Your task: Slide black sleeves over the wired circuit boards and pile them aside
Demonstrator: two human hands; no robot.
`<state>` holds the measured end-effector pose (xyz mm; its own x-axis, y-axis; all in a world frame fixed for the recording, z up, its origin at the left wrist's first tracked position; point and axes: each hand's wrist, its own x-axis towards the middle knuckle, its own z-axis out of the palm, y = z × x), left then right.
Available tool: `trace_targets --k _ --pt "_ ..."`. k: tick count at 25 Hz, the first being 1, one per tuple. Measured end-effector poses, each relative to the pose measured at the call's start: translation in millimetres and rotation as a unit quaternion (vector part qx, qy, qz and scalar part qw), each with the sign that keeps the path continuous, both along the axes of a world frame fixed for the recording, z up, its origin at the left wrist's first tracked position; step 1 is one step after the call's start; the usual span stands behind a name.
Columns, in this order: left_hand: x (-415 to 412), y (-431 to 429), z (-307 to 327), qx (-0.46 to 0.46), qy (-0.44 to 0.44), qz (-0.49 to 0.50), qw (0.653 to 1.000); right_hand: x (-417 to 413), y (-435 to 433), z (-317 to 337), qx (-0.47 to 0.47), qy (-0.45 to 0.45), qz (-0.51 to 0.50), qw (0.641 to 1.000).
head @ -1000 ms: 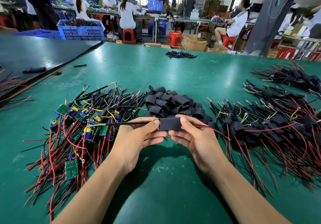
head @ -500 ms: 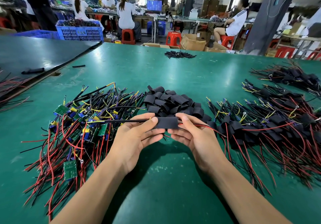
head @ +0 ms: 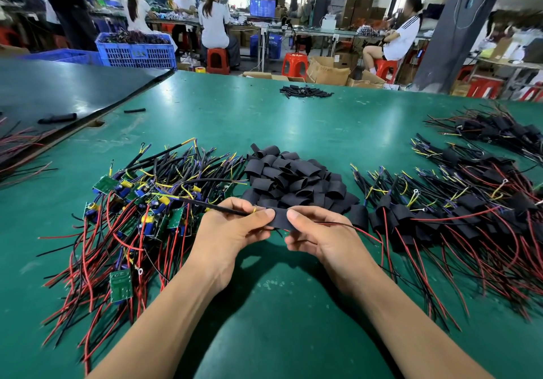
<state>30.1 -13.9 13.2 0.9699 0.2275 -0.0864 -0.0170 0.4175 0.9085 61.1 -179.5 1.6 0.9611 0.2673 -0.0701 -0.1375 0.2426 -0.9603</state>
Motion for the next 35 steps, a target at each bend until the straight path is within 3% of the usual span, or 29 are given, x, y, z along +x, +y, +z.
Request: trace_targets --k 9,18,21,35 --pt "2 0 -4 0.026 0.025 0.011 0.999 -1 -1 2 0.005 0.002 -0.003 1.000" --pt "2 4 2 -0.113 0.031 -0.051 0.992 9 -8 8 0.099 0.120 -0.082 0.984" --pt "3 3 2 -0.116 0.042 -0.047 0.991 10 -9 12 0.151 0.157 -0.089 0.972" --pt "0 4 5 -0.100 0.013 0.004 0.995 10 -7 15 0.145 0.149 -0.045 0.977"
